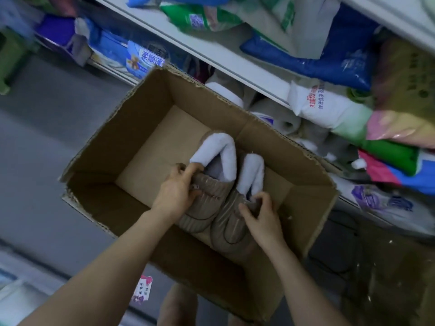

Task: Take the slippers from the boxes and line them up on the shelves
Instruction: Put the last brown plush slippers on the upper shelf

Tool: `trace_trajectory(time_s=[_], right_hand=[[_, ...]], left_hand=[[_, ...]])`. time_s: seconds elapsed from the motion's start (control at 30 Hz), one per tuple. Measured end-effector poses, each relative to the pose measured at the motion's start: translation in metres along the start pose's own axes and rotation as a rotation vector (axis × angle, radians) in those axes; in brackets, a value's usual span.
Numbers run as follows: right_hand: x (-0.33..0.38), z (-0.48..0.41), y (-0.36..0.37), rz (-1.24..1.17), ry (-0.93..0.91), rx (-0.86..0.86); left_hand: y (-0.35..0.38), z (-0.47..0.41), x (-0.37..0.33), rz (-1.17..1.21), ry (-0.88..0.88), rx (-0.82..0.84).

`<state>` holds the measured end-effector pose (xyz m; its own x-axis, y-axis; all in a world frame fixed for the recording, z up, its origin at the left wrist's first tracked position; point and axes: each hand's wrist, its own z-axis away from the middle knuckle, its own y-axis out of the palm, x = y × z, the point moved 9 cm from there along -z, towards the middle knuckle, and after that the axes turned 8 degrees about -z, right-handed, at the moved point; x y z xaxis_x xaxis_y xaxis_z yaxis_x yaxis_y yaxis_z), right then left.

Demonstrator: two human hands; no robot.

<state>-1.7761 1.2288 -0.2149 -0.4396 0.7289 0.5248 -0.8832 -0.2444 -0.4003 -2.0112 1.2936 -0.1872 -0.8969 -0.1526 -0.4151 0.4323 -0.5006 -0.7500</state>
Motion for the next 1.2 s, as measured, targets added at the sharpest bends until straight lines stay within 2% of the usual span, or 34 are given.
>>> trace_trajectory(time_s=[0.07,0.1,0.2,0.3,0.53,0.63,0.77,0.9,1.2], right_hand=[[-0.017,-0.004,0.010,-0.284,0.103,0.007],[-0.025,-0.006,0.014,-0.317,0.144,-0.002],[-0.050,-0.011,0.020,-0.173,0.248,-0.027],[-0.067,-0.015,0.037,-0.278,0.332,0.041],[-0.063,-0.024,0.034,-0.392,0.261,0.052],[-0.048,-0.009,0.022,-0.422,0.192,0.045],[-0.019,0.024,-0.009,-0.449,0.101,-0.006],[-0.001,0.068,-0.038,-0.412,0.043,-0.032],[0.028,0.188,-0.120,-0.488,-0.232,-0.172]], left_hand=[[-0.001,-0.004,0.007,0.103,-0.039,-0.020],[0.004,-0.007,0.015,0.151,-0.089,-0.007],[0.030,-0.017,0.040,0.261,-0.239,0.103],[0.055,-0.023,0.060,0.306,-0.340,0.180],[0.053,-0.024,0.070,0.327,-0.376,0.240],[0.042,-0.013,0.060,0.401,-0.322,0.290],[0.012,0.009,0.034,0.593,-0.335,0.240],[-0.023,0.040,0.008,0.644,-0.346,0.221],[-0.097,0.122,-0.082,0.737,-0.098,0.192]])
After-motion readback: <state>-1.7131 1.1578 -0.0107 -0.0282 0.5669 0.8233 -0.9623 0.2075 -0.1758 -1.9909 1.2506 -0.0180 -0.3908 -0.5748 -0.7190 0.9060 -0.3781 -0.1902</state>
